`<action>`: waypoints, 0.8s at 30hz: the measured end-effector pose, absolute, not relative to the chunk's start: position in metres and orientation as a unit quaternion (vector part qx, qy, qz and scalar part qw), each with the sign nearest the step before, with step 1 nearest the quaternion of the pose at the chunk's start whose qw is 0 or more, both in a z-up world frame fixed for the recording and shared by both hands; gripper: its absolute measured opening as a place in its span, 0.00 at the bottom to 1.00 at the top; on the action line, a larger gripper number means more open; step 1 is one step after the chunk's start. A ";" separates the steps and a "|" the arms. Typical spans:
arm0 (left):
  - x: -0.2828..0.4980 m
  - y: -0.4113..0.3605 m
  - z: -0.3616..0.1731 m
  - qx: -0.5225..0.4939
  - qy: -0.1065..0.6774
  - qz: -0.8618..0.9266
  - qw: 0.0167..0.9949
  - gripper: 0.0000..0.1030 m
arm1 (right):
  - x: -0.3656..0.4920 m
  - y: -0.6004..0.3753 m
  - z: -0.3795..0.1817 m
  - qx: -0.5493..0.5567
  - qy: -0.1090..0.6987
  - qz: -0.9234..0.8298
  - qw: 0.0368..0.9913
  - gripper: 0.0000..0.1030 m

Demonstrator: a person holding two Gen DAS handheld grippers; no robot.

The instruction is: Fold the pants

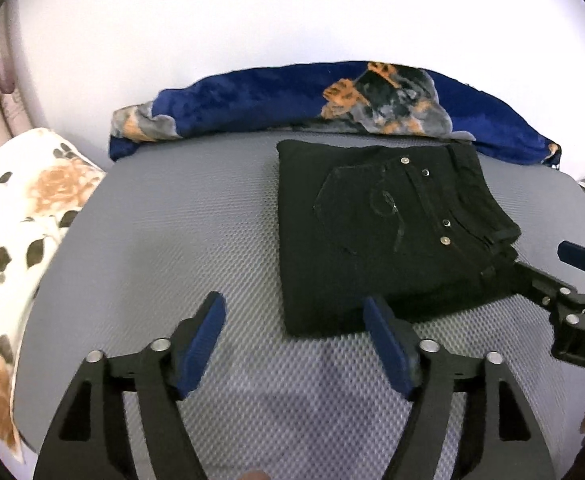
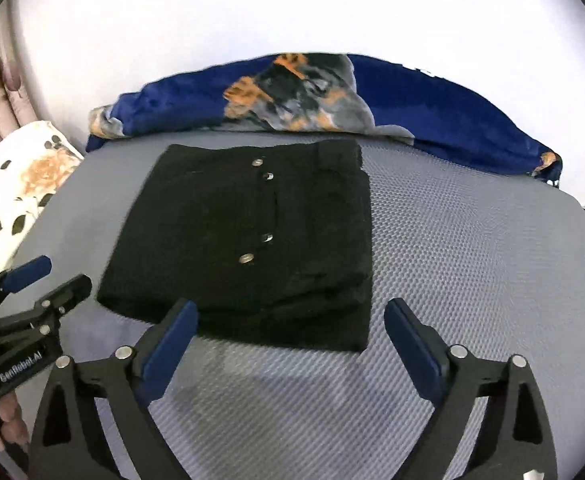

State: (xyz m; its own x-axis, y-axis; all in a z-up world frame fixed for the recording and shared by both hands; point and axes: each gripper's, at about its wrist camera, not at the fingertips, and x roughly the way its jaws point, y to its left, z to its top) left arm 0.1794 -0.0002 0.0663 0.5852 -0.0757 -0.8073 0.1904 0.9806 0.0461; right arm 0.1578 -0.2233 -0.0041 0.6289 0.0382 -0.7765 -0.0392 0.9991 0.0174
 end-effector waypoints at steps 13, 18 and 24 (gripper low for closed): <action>0.138 0.011 0.074 0.066 0.442 -0.051 0.893 0.78 | 0.118 -0.196 -0.002 -0.030 0.420 0.015 0.907 0.95; 0.135 0.018 0.071 0.060 0.449 -0.038 0.891 0.78 | 0.106 -0.190 -0.005 -0.039 0.422 0.018 0.906 0.95; 0.129 0.021 0.070 0.069 0.449 -0.031 0.890 0.78 | 0.098 -0.185 -0.008 -0.045 0.425 0.023 0.904 0.95</action>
